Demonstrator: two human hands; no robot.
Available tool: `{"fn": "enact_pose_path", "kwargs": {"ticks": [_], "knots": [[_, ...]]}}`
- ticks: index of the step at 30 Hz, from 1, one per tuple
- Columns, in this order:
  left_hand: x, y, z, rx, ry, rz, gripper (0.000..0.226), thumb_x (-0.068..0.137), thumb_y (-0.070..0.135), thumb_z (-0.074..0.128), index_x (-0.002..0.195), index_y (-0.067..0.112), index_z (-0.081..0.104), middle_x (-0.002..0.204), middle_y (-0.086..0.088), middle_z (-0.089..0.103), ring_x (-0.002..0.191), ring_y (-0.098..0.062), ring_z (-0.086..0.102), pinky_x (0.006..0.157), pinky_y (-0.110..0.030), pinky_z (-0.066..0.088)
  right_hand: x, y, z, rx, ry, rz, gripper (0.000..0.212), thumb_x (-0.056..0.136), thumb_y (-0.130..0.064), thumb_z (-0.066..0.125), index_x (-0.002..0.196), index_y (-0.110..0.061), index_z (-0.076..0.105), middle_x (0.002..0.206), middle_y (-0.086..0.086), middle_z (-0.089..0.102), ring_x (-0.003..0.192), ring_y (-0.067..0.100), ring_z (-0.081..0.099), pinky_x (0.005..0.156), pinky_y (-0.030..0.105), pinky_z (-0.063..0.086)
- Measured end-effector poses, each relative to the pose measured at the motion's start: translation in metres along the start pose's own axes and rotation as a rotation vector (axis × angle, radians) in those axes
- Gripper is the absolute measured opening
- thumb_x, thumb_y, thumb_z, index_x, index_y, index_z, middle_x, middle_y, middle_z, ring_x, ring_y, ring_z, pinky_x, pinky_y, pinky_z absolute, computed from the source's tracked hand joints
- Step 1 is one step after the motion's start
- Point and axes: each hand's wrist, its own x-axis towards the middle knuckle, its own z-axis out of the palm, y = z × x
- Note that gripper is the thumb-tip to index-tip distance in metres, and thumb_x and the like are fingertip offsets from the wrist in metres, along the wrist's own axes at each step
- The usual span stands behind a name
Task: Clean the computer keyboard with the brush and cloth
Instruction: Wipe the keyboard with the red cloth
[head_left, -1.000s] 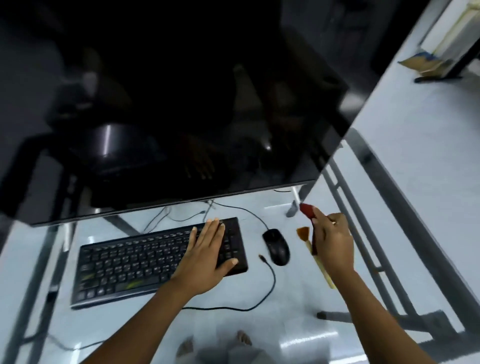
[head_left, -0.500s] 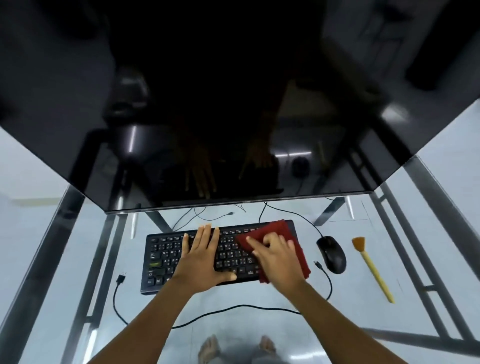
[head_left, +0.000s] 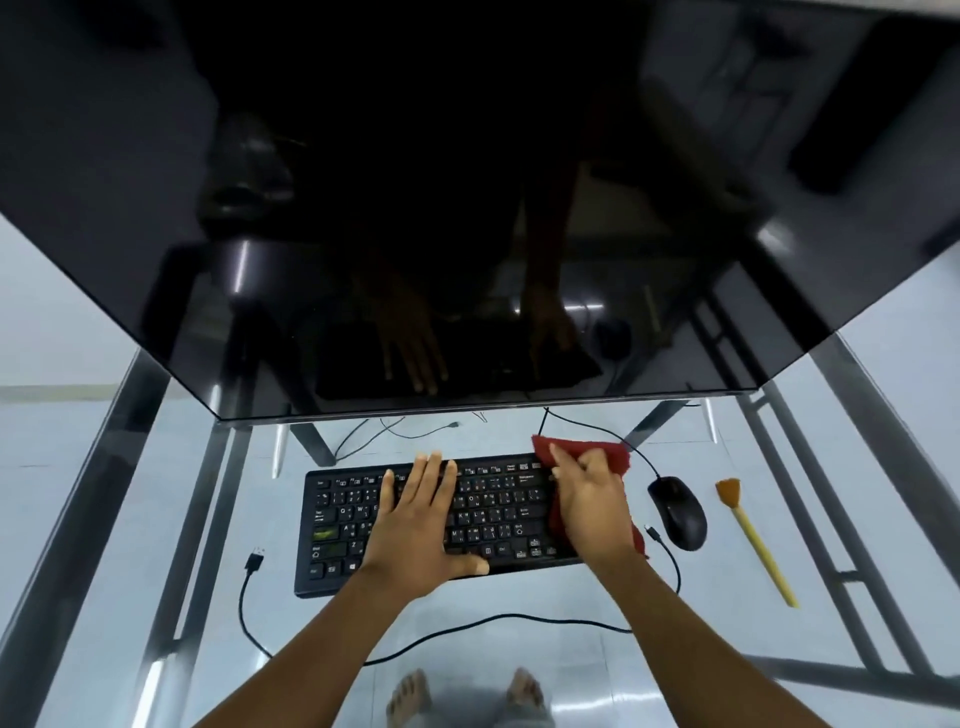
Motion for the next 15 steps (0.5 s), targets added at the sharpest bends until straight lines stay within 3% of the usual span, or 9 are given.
{"fn": "enact_pose_path", "kwargs": {"ticks": [2, 3, 4, 6, 8, 10, 12, 14, 15], "knots": [[0.0, -0.001, 0.001, 0.009, 0.006, -0.001, 0.127, 0.059, 0.091, 0.034, 0.151, 0.02, -0.015, 0.158, -0.001, -0.026, 0.142, -0.017, -0.03, 0.116, -0.049, -0.016, -0.01, -0.009, 0.015, -0.084, -0.024, -0.033, 0.035, 0.094, -0.034, 0.043, 0.124, -0.037, 0.061, 0.092, -0.002, 0.056, 0.07, 0.017, 0.054, 0.063, 0.031, 0.055], [-0.001, -0.001, 0.001, 0.011, 0.006, -0.002, 0.127, 0.059, 0.091, 0.034, 0.151, 0.02, -0.016, 0.158, -0.002, -0.027, 0.142, -0.018, -0.031, 0.116, -0.05, -0.016, -0.021, -0.011, 0.024, -0.118, -0.077, -0.193, 0.037, 0.091, -0.032, 0.045, 0.124, -0.028, 0.063, 0.089, 0.003, 0.057, 0.064, 0.022, 0.054, 0.055, 0.035, 0.055], [-0.001, -0.001, 0.002, 0.013, 0.003, -0.002, 0.126, 0.06, 0.09, 0.035, 0.151, 0.019, -0.016, 0.157, -0.002, -0.027, 0.142, -0.018, -0.031, 0.116, -0.05, -0.015, -0.03, -0.015, 0.03, -0.161, -0.143, -0.343, 0.038, 0.091, -0.032, 0.045, 0.124, -0.025, 0.063, 0.088, 0.003, 0.057, 0.063, 0.022, 0.056, 0.054, 0.033, 0.055], [-0.001, 0.0, 0.001, 0.015, 0.0, -0.001, 0.126, 0.063, 0.089, 0.039, 0.151, 0.019, -0.016, 0.157, -0.003, -0.027, 0.142, -0.019, -0.031, 0.116, -0.051, -0.015, -0.02, -0.015, 0.017, -0.108, -0.272, -0.411, 0.034, 0.093, -0.042, 0.045, 0.122, -0.036, 0.062, 0.096, -0.005, 0.056, 0.077, 0.014, 0.06, 0.066, 0.024, 0.053], [-0.001, 0.0, 0.0, 0.021, 0.003, -0.003, 0.126, 0.064, 0.089, 0.041, 0.151, 0.019, -0.015, 0.158, -0.003, -0.025, 0.143, -0.02, -0.029, 0.116, -0.051, -0.015, -0.002, -0.007, -0.002, -0.082, -0.141, -0.251, 0.036, 0.089, -0.066, 0.044, 0.113, -0.045, 0.062, 0.097, -0.019, 0.056, 0.081, -0.006, 0.055, 0.07, 0.012, 0.047], [-0.001, 0.001, 0.0, 0.034, 0.003, 0.001, 0.126, 0.064, 0.09, 0.04, 0.151, 0.018, -0.016, 0.159, -0.004, -0.023, 0.143, -0.02, -0.027, 0.116, -0.051, -0.014, 0.009, 0.002, -0.006, -0.056, -0.073, 0.015, 0.024, 0.095, -0.053, 0.045, 0.112, -0.045, 0.06, 0.087, -0.02, 0.051, 0.07, -0.008, 0.052, 0.059, 0.003, 0.04], [-0.001, 0.0, 0.0, 0.039, 0.008, -0.001, 0.127, 0.063, 0.09, 0.04, 0.151, 0.017, -0.015, 0.159, -0.005, -0.023, 0.144, -0.02, -0.027, 0.116, -0.052, -0.014, 0.004, -0.008, 0.003, -0.117, -0.091, 0.043, 0.039, 0.093, -0.025, 0.049, 0.128, -0.043, 0.048, 0.094, -0.015, 0.047, 0.076, 0.004, 0.05, 0.064, 0.015, 0.046], [-0.002, -0.001, 0.002, 0.031, 0.01, -0.003, 0.127, 0.065, 0.089, 0.043, 0.151, 0.016, -0.015, 0.158, -0.005, -0.024, 0.143, -0.021, -0.029, 0.115, -0.052, -0.015, -0.021, -0.023, 0.021, -0.089, -0.227, -0.212, 0.049, 0.089, -0.02, 0.058, 0.135, -0.033, 0.044, 0.097, -0.002, 0.053, 0.076, 0.014, 0.061, 0.06, 0.027, 0.054], [-0.002, -0.001, 0.002, 0.034, 0.006, -0.003, 0.127, 0.065, 0.089, 0.042, 0.151, 0.016, -0.015, 0.158, -0.006, -0.026, 0.142, -0.021, -0.03, 0.115, -0.052, -0.015, -0.028, -0.023, 0.023, -0.082, -0.301, -0.302, 0.04, 0.091, -0.025, 0.057, 0.13, -0.031, 0.05, 0.092, -0.001, 0.057, 0.073, 0.013, 0.064, 0.056, 0.026, 0.053]]}}
